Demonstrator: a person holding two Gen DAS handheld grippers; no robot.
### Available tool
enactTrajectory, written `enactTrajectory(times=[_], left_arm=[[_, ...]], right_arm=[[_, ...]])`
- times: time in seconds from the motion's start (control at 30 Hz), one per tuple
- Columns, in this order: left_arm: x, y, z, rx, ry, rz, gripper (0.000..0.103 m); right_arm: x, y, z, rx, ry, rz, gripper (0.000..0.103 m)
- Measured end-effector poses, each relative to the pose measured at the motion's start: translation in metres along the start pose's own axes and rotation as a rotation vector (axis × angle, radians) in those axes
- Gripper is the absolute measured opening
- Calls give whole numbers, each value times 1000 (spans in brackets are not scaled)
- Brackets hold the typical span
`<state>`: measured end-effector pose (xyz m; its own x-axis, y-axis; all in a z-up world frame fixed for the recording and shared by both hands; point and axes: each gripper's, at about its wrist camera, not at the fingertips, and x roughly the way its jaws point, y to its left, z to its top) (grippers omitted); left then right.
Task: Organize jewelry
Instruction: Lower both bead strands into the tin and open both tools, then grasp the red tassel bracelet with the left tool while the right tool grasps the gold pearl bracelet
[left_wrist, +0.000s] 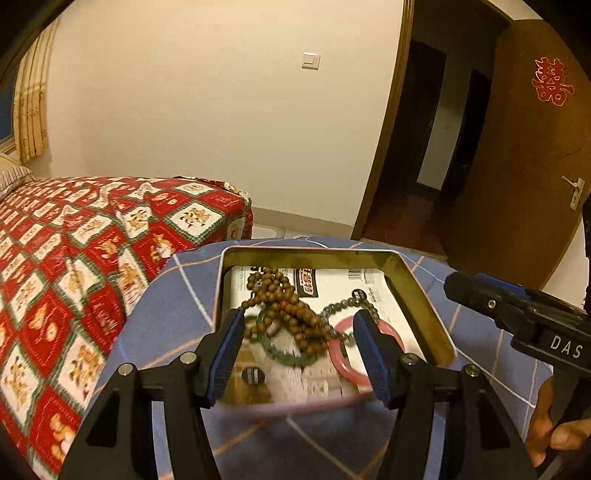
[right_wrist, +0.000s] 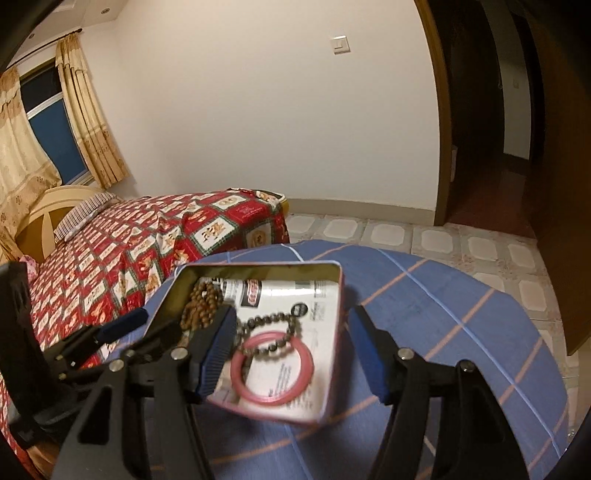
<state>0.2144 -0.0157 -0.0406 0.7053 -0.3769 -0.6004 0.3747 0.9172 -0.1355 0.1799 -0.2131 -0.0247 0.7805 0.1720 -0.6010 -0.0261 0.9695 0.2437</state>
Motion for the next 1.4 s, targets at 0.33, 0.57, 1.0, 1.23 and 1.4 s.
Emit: enactTrajectory(times=[0.33, 0.57, 1.0, 1.23, 1.4], left_arm=[[-41, -8, -30, 22, -1, 1, 62], [-55, -12, -51, -22, 37, -44, 62], [-42, -51, -94, -97, 240, -279, 62], [-27, -60, -111, -127, 345, -308, 20], [-27, -65, -112, -94, 345, -299, 11]], right_arm=[[-29, 8, -36, -38, 39, 3, 65], [-44, 8, -61, -43, 64, 3, 61], [-73, 1, -94, -49, 68, -38, 60], [-84, -11, -103, -8, 61, -48, 60], [-90, -15, -105, 18, 45, -44, 60]])
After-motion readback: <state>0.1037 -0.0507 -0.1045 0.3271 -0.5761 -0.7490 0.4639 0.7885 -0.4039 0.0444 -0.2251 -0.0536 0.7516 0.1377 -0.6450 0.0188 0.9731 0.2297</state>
